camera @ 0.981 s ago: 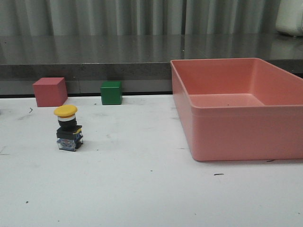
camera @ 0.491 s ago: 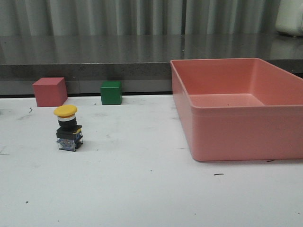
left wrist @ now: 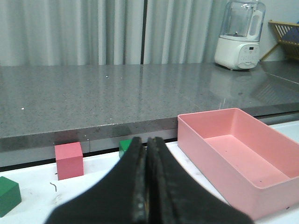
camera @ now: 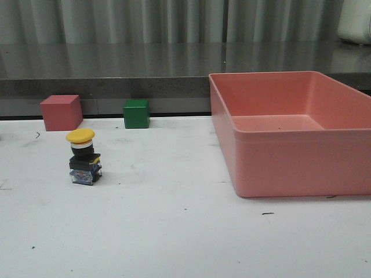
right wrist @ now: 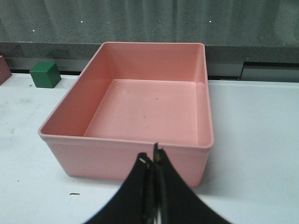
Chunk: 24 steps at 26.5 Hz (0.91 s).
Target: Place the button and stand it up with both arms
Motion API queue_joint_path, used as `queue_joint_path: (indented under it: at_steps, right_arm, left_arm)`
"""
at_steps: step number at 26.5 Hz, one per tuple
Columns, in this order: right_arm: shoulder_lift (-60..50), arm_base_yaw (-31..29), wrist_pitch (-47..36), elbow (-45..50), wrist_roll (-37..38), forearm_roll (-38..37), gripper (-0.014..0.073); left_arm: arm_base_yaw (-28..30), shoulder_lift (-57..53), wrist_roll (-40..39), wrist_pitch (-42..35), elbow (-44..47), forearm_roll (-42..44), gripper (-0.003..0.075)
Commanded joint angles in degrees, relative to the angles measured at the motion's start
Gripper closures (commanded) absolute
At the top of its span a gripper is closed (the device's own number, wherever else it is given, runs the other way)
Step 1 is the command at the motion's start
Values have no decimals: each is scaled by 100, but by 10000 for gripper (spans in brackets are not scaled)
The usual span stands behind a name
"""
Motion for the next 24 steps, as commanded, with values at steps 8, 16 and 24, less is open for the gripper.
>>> queue_joint_path:
  at_steps: [8, 16, 24]
  right_arm:
    - [37, -18, -461, -160, -37, -56, 662]
    - [37, -18, -461, -160, -37, -56, 662]
    - [37, -18, -461, -160, -37, -56, 662]
  left_arm:
    - [1528, -1317, -26, -528, 1449, -746, 740]
    - [2168, -1530, -26, -1845, 2952, -746, 740]
    - [2168, -1520, -26, -2027, 3167, -746, 740]
